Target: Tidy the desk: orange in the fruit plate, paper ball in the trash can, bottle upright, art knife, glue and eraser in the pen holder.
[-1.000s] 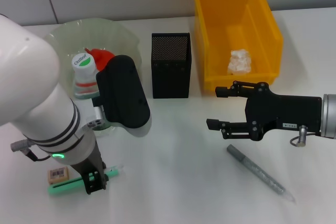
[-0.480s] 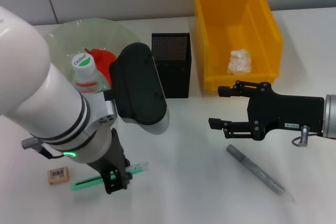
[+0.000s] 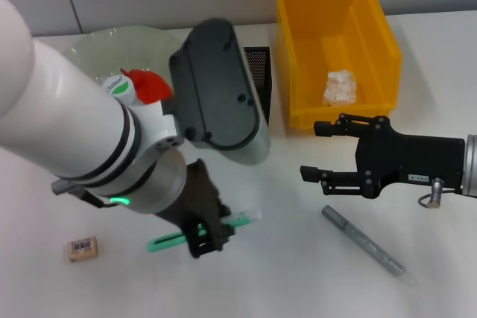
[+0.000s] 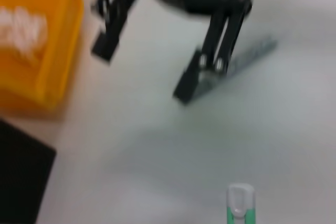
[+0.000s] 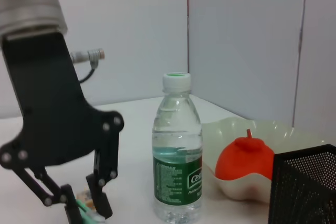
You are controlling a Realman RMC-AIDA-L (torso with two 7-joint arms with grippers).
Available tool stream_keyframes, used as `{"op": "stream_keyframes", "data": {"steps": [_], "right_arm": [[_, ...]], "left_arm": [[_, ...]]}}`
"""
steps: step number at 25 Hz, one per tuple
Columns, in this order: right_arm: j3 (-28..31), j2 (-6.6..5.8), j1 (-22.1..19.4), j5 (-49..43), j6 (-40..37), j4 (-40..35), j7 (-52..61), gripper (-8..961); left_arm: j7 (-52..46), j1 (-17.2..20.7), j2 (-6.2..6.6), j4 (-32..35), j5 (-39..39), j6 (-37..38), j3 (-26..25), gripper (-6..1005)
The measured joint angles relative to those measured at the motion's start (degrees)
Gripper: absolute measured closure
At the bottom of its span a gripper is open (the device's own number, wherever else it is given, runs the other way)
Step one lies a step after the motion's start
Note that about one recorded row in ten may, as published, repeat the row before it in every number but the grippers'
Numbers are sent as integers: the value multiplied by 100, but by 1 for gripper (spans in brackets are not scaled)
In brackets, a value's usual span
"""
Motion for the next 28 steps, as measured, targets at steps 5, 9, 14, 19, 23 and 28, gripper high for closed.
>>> {"op": "stream_keyframes", "data": {"steps": [5,9,14,19,23,28], "right_arm": [[4,0,-46,2,0,-2,-5,188],[3,0,-91,9,0,-16,-7,188],[80,4,-153,10,-6,-75,-7,188],[135,8,-159,10,-37,-79,-7,188],[142,7,-172,8,-42,-80,-7,188],[152,3,-199,6,-44,-86,-7,189]], "left_arm": [[-32,-8,0,198,-194,-112,-76,788],[-3,-32,0,271,-566,-253,-199,785],[18,-19,7,443,-902,-367,-354,782],[24,28,15,630,-1189,-655,-531,779],[136,80,26,670,-1405,-1059,-685,777],[322,170,35,673,-1605,-1438,-821,774]]}}
